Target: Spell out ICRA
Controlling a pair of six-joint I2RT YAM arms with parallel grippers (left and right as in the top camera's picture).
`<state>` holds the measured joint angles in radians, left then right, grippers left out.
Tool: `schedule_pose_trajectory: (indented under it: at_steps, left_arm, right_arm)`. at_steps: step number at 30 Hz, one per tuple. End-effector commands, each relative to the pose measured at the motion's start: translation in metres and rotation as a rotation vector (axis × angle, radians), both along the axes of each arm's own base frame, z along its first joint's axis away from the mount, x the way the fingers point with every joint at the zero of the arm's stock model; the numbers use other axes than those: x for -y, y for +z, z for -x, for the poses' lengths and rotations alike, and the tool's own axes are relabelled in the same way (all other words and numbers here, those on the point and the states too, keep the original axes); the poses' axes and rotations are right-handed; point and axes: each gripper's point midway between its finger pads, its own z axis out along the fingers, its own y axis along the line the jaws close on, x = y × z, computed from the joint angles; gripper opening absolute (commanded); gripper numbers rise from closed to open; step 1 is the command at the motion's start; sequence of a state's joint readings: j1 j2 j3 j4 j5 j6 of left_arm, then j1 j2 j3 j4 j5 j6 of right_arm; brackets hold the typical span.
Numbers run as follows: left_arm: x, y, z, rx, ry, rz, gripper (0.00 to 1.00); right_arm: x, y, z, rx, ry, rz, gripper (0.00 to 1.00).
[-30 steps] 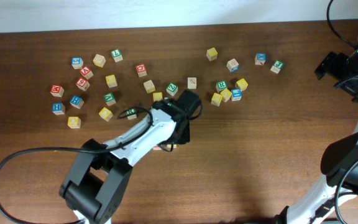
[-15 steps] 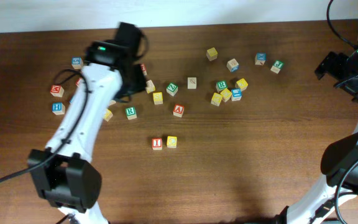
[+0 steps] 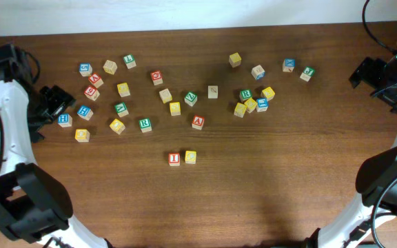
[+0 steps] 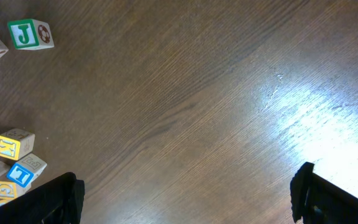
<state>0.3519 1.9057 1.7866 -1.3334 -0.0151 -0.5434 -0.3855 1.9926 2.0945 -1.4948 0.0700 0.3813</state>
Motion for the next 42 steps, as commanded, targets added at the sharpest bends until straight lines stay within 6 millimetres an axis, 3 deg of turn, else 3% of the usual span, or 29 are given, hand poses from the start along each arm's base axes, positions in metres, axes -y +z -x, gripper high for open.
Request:
schedule_pose_trajectory:
  at_steps: [1,4,7,8,10,13,16,20,23,26,29,31,35,39,42]
  left_arm:
    - [0.007,-0.014,0.008,-0.022,0.023,0.071,0.99]
    - [0.012,-0.019,0.011,-0.042,0.01,0.077,0.99]
    - [0.013,-0.024,0.012,-0.046,0.007,0.079,0.99]
    - [0.011,-0.024,0.005,-0.021,0.005,0.068,0.99]
    - [0.004,-0.024,-0.014,0.059,0.003,0.036,0.99]
    - [-0.004,-0.021,-0.034,0.139,0.001,0.006,1.0]
    - [-0.006,-0.019,-0.041,0.168,0.0,-0.005,0.99]
    - [-0.006,-0.019,-0.041,0.168,0.0,-0.005,0.99]
    - [-0.006,-0.019,-0.041,0.167,0.0,-0.004,0.99]
    - [-0.004,-0.02,-0.036,0.147,0.001,0.004,0.99]
    - [0.001,-0.023,-0.022,0.09,0.003,0.025,0.99]
    - [0.008,-0.026,-0.01,0.039,0.001,0.058,0.99]
    - [0.017,-0.027,0.004,-0.016,-0.002,0.091,0.99]
    - [0.017,-0.028,0.005,-0.023,-0.001,0.093,0.99]
    - [0.017,-0.028,0.005,-0.021,-0.001,0.092,0.99]
  right_arm:
    - [0.003,0.004,-0.005,0.027,0.006,0.014,0.98]
    - [-0.004,0.005,-0.013,0.067,0.016,-0.027,0.98]
    - [-0.049,0.009,-0.026,0.152,0.068,-0.279,0.98]
    - [-0.078,0.017,-0.026,0.181,0.093,-0.448,0.98]
    - [-0.11,0.029,-0.028,0.21,0.131,-0.607,0.98]
    - [-0.154,0.028,-0.031,0.186,0.303,-0.6,0.98]
    - [-0.218,0.025,-0.031,0.145,0.475,-0.59,0.98]
    - [-0.277,0.027,-0.04,0.187,0.647,-0.552,0.98]
    - [-0.332,0.019,-0.031,0.167,0.804,-0.452,0.98]
    - [-0.368,0.007,-0.024,0.151,0.915,-0.296,0.98]
    - [-0.377,-0.007,-0.018,0.107,0.951,-0.187,0.98]
    - [-0.371,-0.019,-0.016,0.068,0.869,-0.141,0.98]
    - [-0.372,-0.049,-0.01,-0.006,0.851,-0.165,0.98]
    - [-0.383,-0.05,-0.002,-0.024,0.862,-0.235,0.98]
    - [-0.379,-0.053,-0.001,-0.038,0.858,-0.22,0.98]
